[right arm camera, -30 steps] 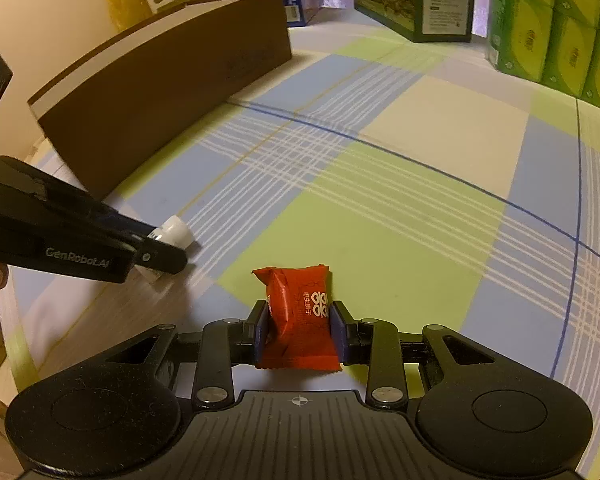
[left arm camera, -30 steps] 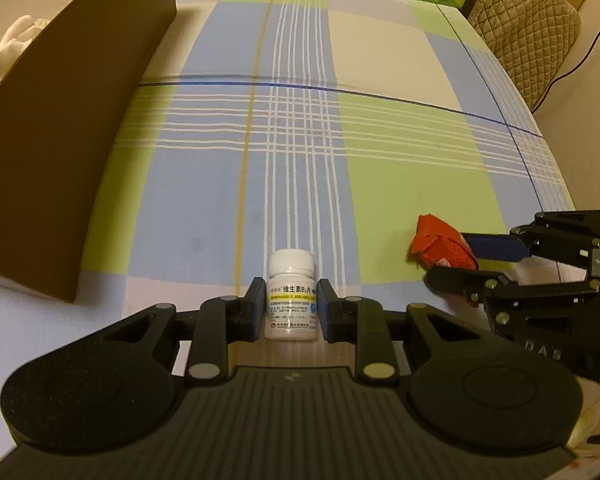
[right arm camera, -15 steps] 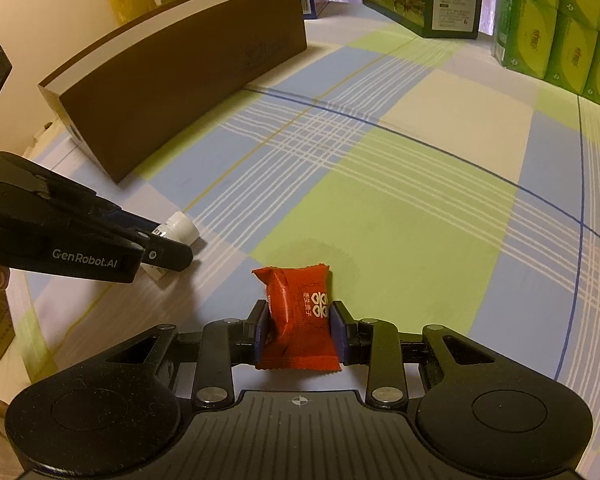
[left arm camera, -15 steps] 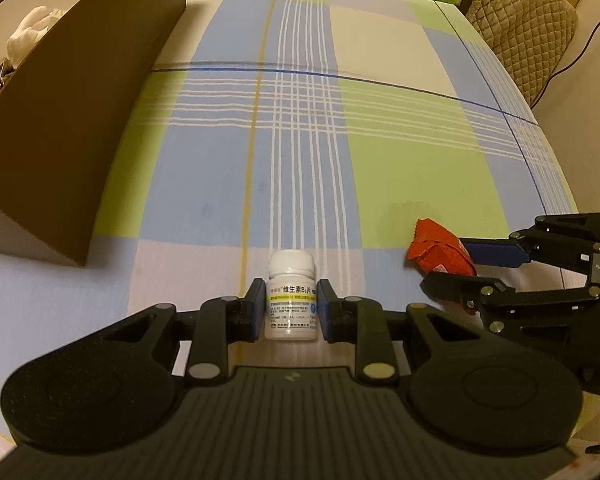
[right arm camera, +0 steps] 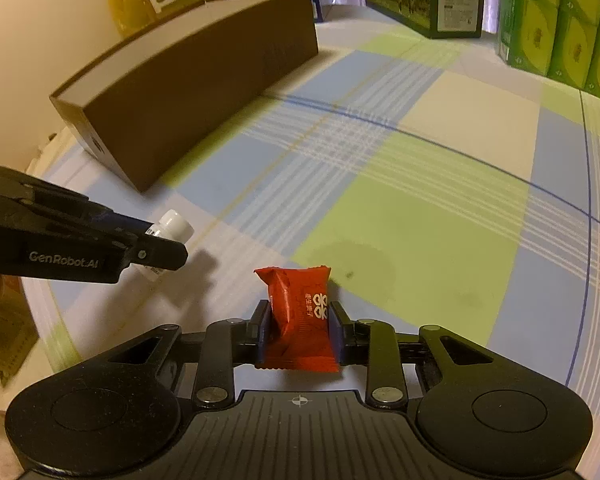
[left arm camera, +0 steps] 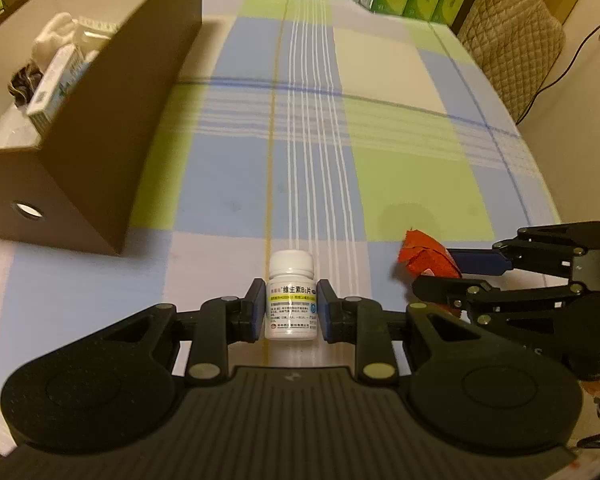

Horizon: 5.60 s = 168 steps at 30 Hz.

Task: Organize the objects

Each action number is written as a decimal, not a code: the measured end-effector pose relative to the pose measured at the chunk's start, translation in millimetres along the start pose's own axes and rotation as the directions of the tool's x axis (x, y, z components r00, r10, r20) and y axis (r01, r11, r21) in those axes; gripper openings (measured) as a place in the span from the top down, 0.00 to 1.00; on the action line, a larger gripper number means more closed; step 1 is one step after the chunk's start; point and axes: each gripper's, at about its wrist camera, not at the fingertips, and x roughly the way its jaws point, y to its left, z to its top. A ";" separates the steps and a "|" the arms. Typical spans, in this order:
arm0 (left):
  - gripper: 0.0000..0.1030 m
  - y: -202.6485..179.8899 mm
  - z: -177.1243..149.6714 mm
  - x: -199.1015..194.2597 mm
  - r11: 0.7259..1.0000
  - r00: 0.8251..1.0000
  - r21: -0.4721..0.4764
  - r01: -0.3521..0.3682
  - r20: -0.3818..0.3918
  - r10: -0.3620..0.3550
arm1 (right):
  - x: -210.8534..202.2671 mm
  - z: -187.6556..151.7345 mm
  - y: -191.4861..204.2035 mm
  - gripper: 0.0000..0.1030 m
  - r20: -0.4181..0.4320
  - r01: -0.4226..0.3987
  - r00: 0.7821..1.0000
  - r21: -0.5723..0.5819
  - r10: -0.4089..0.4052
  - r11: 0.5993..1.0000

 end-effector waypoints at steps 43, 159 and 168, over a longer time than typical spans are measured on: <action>0.78 161.7 60.8 -138.4 0.997 0.944 -0.077 -0.032 0.325 0.055 | 0.8 143.3 143.3 0.75 0.234 -0.137 0.960 -0.082 0.153 0.987; 0.01 45.7 -43.5 -135.9 0.999 0.972 -0.014 -0.041 0.231 0.043 | -115.9 -14.3 91.2 0.25 0.208 0.099 0.966 0.241 -0.151 0.966; 0.01 7.4 -65.7 -136.5 0.999 0.978 0.015 -0.034 0.207 0.030 | -143.4 -49.6 82.5 0.25 0.201 0.116 0.964 0.266 -0.173 0.957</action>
